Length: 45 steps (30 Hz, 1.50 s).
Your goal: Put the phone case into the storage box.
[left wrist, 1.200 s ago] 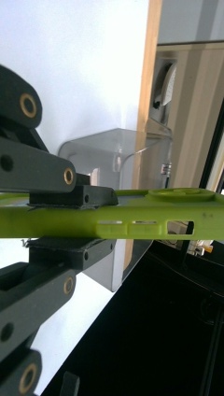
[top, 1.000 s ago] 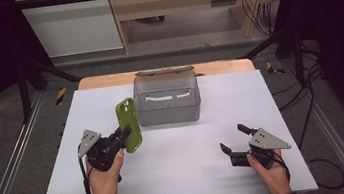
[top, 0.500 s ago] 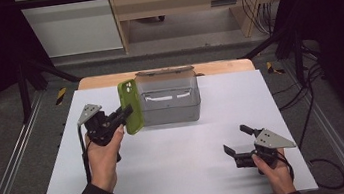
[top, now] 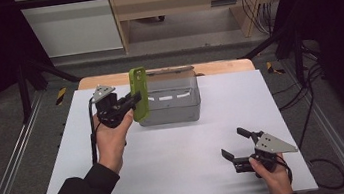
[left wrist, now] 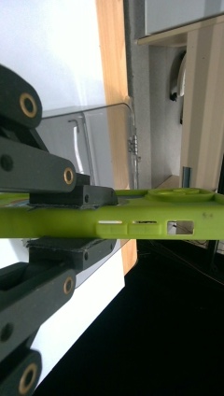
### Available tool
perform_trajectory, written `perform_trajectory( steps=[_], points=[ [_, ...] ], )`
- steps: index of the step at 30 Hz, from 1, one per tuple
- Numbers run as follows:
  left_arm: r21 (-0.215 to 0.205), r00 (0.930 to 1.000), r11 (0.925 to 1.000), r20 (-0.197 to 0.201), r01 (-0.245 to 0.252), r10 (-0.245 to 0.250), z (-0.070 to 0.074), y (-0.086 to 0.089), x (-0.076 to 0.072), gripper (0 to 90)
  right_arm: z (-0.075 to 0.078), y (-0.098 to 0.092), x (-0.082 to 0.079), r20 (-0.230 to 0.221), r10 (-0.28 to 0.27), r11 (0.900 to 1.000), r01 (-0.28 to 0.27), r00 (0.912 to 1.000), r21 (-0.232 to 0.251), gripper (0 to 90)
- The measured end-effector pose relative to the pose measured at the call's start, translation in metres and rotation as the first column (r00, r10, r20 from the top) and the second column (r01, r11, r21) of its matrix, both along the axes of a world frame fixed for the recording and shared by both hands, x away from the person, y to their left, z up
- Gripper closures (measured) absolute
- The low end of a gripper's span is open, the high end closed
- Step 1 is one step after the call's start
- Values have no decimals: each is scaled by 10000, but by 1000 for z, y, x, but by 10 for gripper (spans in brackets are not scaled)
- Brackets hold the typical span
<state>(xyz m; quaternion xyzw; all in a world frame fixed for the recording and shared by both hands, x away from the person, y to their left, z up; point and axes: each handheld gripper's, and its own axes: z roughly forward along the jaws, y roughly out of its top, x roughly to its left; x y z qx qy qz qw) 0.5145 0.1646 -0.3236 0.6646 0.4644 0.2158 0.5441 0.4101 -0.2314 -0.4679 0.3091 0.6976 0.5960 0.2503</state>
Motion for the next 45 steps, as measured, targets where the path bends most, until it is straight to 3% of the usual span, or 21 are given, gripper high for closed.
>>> perform_trajectory(
  steps=[2,4,8,13,19,27,45],
  points=[
    [210,9998,9998,193,-61,57,5,-5,5,774,-2,2,0,-75,54,9999,-55,10000,-96,74],
    [212,9997,9997,170,-150,146,8,-8,11,774,-3,5,1,-109,86,9997,-88,9999,-243,74],
    [652,9995,9975,141,-283,274,10,-15,22,774,-4,6,0,-83,139,9995,-142,9999,-289,74],
    [1325,9982,9896,254,-568,539,6,-23,36,774,-3,5,0,-27,160,9998,-160,9999,-151,74],
    [1544,9962,9842,128,-869,860,-6,-25,51,774,-2,8,-2,33,311,9990,-310,9995,-317,74],
    [1574,9904,9783,-76,-1350,1379,-21,-19,64,774,-2,10,-2,74,387,9984,-384,9992,-403,74],
    [1639,9826,9714,-418,-1718,1808,-30,-10,75,774,-2,11,-3,11,403,9985,-402,9992,-359,72]
  ],
)
